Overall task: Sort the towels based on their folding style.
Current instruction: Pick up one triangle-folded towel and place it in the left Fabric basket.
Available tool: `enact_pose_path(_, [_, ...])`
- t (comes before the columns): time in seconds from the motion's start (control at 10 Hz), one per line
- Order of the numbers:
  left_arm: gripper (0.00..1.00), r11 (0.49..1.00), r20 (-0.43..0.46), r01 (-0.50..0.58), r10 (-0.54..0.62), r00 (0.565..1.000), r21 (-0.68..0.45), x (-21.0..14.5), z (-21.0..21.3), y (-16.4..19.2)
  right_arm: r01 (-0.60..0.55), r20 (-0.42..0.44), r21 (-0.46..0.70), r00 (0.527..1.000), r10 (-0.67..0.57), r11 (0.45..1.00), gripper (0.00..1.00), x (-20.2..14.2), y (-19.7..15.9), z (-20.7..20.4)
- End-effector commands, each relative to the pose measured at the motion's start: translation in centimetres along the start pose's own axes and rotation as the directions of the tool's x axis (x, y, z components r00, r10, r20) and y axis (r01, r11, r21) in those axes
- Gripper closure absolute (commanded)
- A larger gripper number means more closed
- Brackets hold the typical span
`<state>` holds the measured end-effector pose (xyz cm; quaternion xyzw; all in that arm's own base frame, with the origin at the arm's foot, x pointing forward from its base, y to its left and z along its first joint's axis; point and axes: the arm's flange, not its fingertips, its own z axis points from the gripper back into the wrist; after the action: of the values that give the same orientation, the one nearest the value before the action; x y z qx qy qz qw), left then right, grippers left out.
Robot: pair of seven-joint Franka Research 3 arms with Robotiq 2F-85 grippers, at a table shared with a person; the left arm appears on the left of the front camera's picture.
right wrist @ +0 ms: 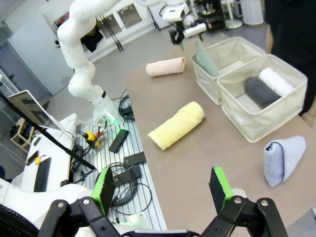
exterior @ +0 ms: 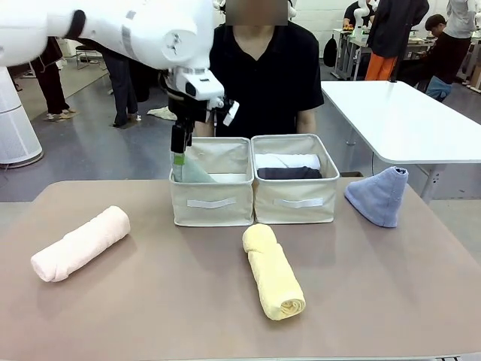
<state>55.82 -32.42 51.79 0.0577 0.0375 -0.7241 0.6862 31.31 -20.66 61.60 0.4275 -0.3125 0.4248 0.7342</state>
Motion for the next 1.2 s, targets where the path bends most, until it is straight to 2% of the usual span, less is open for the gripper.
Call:
enact_pose_path(0.0, [0.0,0.995,0.214,-0.04,0.059,0.975,-0.091,-7.1,5.0,-3.1,-0.005,0.013,0.009,1.0,0.005,1.0,0.0,0.1,0.0,0.0])
enact_pose_path(0.1, [0.0,0.988,0.299,-0.105,0.133,0.945,-0.109,-11.8,7.3,-5.0,-0.005,0.013,0.009,1.0,0.005,1.0,0.0,0.1,0.0,0.0])
enact_pose_path(0.3, [0.0,0.962,0.516,-0.266,0.256,0.817,-0.056,-21.3,9.9,-9.4,-0.005,0.013,0.009,1.0,0.005,1.0,0.0,0.1,0.0,0.0])
enact_pose_path(0.5, [0.0,0.94,0.691,-0.342,0.258,0.675,-0.016,-29.2,9.9,-11.7,-0.005,0.013,0.009,1.0,0.005,1.0,0.0,0.1,0.0,0.0])
enact_pose_path(0.6, [0.0,0.931,0.748,-0.366,0.253,0.614,-0.015,-32.8,8.6,-12.3,-0.005,0.013,0.009,1.0,0.005,1.0,0.0,0.1,0.0,0.0])
enact_pose_path(0.8, [0.0,0.93,0.8,-0.365,0.183,0.571,0.047,-37.2,4.3,-12.9,-0.005,0.013,0.009,1.0,0.005,1.0,0.0,0.1,0.0,0.0])
enact_pose_path(1.0, [0.0,0.926,0.834,-0.376,0.181,0.522,0.034,-39.9,2.9,-14.3,-0.005,0.013,0.009,1.0,0.005,1.0,0.0,0.1,0.0,0.0])
enact_pose_path(1.1, [0.0,0.935,0.815,-0.352,0.163,0.556,0.052,-40.1,3.2,-15.0,-0.005,0.013,0.009,1.0,0.005,1.0,0.0,0.1,0.0,0.0])
